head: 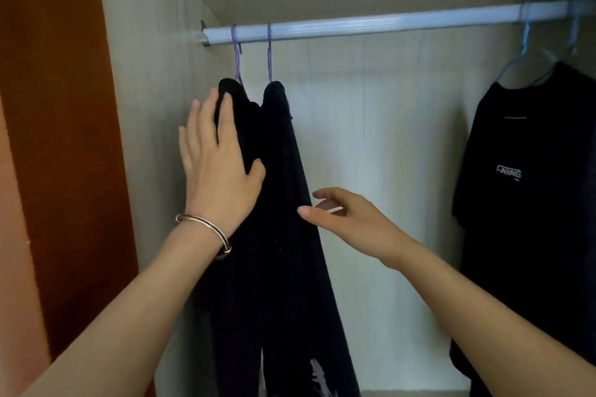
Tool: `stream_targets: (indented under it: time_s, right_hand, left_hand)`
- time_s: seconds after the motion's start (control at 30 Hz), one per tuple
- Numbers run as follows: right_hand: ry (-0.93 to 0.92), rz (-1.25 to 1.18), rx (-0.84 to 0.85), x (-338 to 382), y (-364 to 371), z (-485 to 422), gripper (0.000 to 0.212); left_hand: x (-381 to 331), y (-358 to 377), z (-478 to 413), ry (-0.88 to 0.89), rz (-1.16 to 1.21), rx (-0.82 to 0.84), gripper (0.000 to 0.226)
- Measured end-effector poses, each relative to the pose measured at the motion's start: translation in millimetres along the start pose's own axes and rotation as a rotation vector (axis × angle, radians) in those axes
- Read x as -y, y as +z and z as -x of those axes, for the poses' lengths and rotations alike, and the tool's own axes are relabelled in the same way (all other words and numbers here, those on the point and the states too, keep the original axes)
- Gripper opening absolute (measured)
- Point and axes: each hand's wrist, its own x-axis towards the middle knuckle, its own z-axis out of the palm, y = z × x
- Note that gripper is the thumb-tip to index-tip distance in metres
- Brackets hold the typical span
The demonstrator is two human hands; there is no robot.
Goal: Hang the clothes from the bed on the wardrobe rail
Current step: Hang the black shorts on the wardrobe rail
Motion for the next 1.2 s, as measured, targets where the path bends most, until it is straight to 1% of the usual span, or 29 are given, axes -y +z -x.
stream_targets:
  time_s: [0.07, 0.1, 0.17, 0.2, 0.3, 0.37, 0.43, 0.53, 0.6, 0.67, 0.73, 0.77, 0.8, 0.83, 0.9, 0.97, 1.0, 1.07, 1.1, 1.13, 1.2]
  right_hand:
    - [0.002, -0.032, -0.123, 4, -21, 6, 0.042]
    - [-0.005, -0.033, -0.194, 5, -32, 10, 0.031]
    - [-0.026, 0.010, -0.320, 6, -59, 19, 0.013]
    - [-0.034, 0.043, -0.375, 4, -74, 24, 0.010]
    - [-0.042, 0.157, -0.538, -4, -128, 44, 0.019]
    - [-0.030, 0.263, -0.638, -7, -167, 58, 0.017]
    - [-0.027, 0.367, -0.757, -9, -207, 70, 0.016]
    - [0.029, 0.487, -0.929, -13, -266, 82, 0.016]
    - [0.064, 0.562, -0.989, -17, -304, 82, 0.016]
    - [0.101, 0.659, -0.987, -21, -337, 74, 0.020]
    - [0.178, 0.732, -0.906, -24, -362, 56, 0.031]
    - [0.229, 0.756, -0.841, -24, -369, 44, 0.036]
    - [0.280, 0.788, -0.773, -24, -375, 32, 0.040]
    - [0.321, 0.825, -0.722, -23, -379, 21, 0.041]
    - [0.401, 0.886, -0.674, -19, -387, 3, 0.042]
    - [0.469, 0.956, -0.623, -22, -396, -6, 0.044]
    - [0.489, 0.977, -0.585, -25, -399, -10, 0.043]
    - [0.486, 0.963, -0.530, -33, -398, -15, 0.039]
    - [0.471, 0.935, -0.525, -36, -396, -17, 0.039]
    - [0.450, 0.897, -0.540, -38, -394, -19, 0.039]
    - [0.385, 0.809, -0.594, -38, -387, -21, 0.038]
  left_hand:
    - [-26, 4, -5, 0.160, 0.083, -0.032, 0.066]
    - [-41, 9, -7, 0.209, 0.157, -0.016, 0.057]
    - [-71, 20, -12, 0.253, 0.315, 0.036, 0.048]
    - [-88, 26, -14, 0.275, 0.388, 0.068, 0.045]
    - [-143, 48, -24, 0.345, 0.515, 0.191, 0.027]
    - [-181, 65, -32, 0.380, 0.558, 0.275, 0.024]
    - [-220, 80, -40, 0.353, 0.626, 0.379, 0.026]
    - [-272, 105, -53, 0.222, 0.746, 0.555, 0.030]
    - [-302, 122, -65, 0.123, 0.830, 0.627, 0.024]
    - [-328, 140, -80, 0.010, 0.893, 0.639, 0.013]
    - [-348, 156, -94, -0.092, 0.923, 0.663, 0.023]
    - [-356, 162, -100, -0.141, 0.944, 0.676, 0.024]
    - [-363, 168, -105, -0.190, 0.970, 0.689, 0.020]
    - [-370, 175, -110, -0.225, 0.995, 0.698, 0.014]
    - [-378, 187, -118, -0.269, 1.004, 0.703, 0.014]
    - [-381, 198, -124, -0.298, 0.994, 0.685, 0.008]
    - [-381, 202, -127, -0.316, 0.990, 0.676, 0.010]
    - [-377, 205, -133, -0.340, 0.980, 0.651, 0.015]
    - [-373, 203, -134, -0.344, 0.969, 0.640, 0.013]
    - [-367, 201, -135, -0.350, 0.952, 0.625, 0.010]
    - [-353, 195, -141, -0.364, 0.926, 0.589, 0.013]
